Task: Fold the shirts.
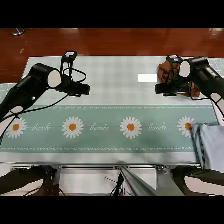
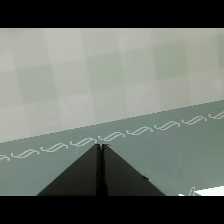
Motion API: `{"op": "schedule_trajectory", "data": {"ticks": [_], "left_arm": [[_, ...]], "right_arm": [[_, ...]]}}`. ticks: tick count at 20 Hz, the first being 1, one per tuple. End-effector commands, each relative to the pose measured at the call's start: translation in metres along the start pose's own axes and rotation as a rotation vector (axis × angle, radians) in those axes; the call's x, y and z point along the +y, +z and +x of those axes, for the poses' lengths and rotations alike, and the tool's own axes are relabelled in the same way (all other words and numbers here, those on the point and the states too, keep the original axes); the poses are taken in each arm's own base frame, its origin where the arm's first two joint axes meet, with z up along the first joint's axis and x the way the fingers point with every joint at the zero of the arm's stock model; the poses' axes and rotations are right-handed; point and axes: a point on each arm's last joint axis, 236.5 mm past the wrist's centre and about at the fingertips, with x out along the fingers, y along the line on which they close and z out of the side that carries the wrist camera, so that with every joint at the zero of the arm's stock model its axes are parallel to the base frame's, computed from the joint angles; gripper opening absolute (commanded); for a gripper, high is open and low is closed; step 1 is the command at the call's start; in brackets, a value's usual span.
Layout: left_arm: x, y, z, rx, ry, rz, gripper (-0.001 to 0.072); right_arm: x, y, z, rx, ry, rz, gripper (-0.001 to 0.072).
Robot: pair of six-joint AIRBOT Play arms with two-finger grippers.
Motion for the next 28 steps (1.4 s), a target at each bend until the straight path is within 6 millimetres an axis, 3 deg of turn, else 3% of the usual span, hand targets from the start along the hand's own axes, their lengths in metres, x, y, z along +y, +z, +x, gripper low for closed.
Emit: {"op": "schedule_trajectory", "data": {"ticks": [1,16,20,23,24,25,26,28], "left_arm": [[0.0,0.0,0.0,0.001,0.001,-0.001,0.0019],[0.0,0.0,0.0,0.001,0.001,-0.001,0.002],[0.0,0.0,0.0,0.0,0.0,-0.001,0.002],[0.0,0.008,0.001,-0.031,-0.005,-0.001,0.0024],[0.0,0.016,0.002,-0.063,-0.005,0.002,0.0167],[-0.001,0.022,0.003,-0.09,-0.01,0.001,0.0559],[-0.002,0.029,0.002,-0.119,-0.013,0.004,0.0705],[0.008,0.041,-0.001,-0.169,0.032,0.053,0.0704]], "right_arm": [[0.001,0.0,0.0,0.0,0.001,-0.001,0.0022],[0.001,0.001,0.0,-0.002,0.001,0.0,0.0022],[0.005,0.023,-0.001,-0.099,0.019,-0.003,0.0022],[-0.005,0.057,-0.006,-0.243,-0.028,-0.05,0.0028],[-0.012,0.072,-0.009,-0.305,-0.062,-0.073,0.0211],[-0.018,0.086,-0.01,-0.356,-0.088,-0.098,0.0634],[-0.027,0.098,-0.013,-0.403,-0.125,-0.137,0.0634],[-0.067,0.122,-0.027,-0.505,-0.226,-0.098,0.0633]]}}
